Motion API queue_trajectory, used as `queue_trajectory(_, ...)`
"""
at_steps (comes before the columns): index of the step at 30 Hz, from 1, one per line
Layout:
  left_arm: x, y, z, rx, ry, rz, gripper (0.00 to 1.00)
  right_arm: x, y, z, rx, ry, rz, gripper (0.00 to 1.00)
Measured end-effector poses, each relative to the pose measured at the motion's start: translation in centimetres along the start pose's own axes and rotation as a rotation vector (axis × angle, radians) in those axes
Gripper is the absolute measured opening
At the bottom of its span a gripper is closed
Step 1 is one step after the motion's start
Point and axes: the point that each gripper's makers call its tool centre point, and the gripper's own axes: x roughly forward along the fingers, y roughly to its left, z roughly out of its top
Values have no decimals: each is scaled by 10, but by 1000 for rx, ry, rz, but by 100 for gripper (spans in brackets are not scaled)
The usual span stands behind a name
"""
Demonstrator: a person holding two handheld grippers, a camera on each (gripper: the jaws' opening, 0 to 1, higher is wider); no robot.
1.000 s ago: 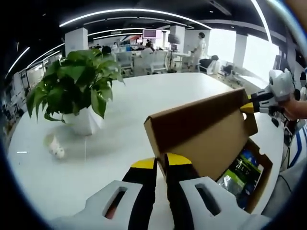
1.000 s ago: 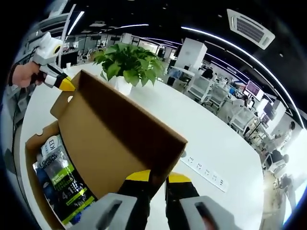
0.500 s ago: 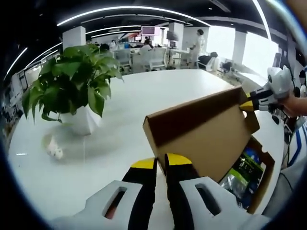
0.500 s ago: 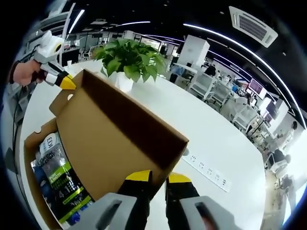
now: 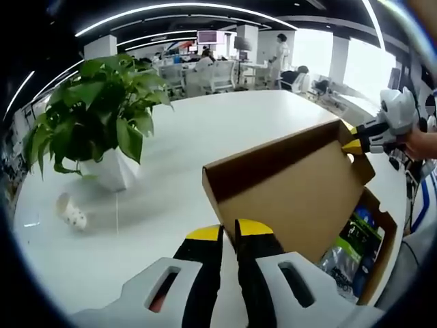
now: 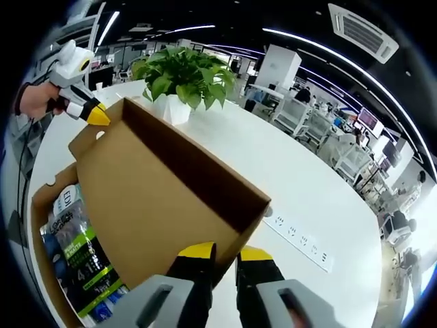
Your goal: Operate the shoe box by opening the lid, removing the specified soft item, and placing it in the target area until the item is outside and the box remains undamaged.
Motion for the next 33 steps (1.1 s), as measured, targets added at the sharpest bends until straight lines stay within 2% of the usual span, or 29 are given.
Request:
queue_trajectory(12, 12, 5, -6, 2, 44, 4, 7, 9, 3, -6, 13, 34, 11, 7)
queue_trajectory(16, 14, 7, -9, -29, 45, -5, 7, 11, 3, -8, 17, 38, 16, 7)
queue_trajectory(33, 24, 6, -17, -8, 85, -4, 7, 25, 3, -15, 26, 68, 32, 8)
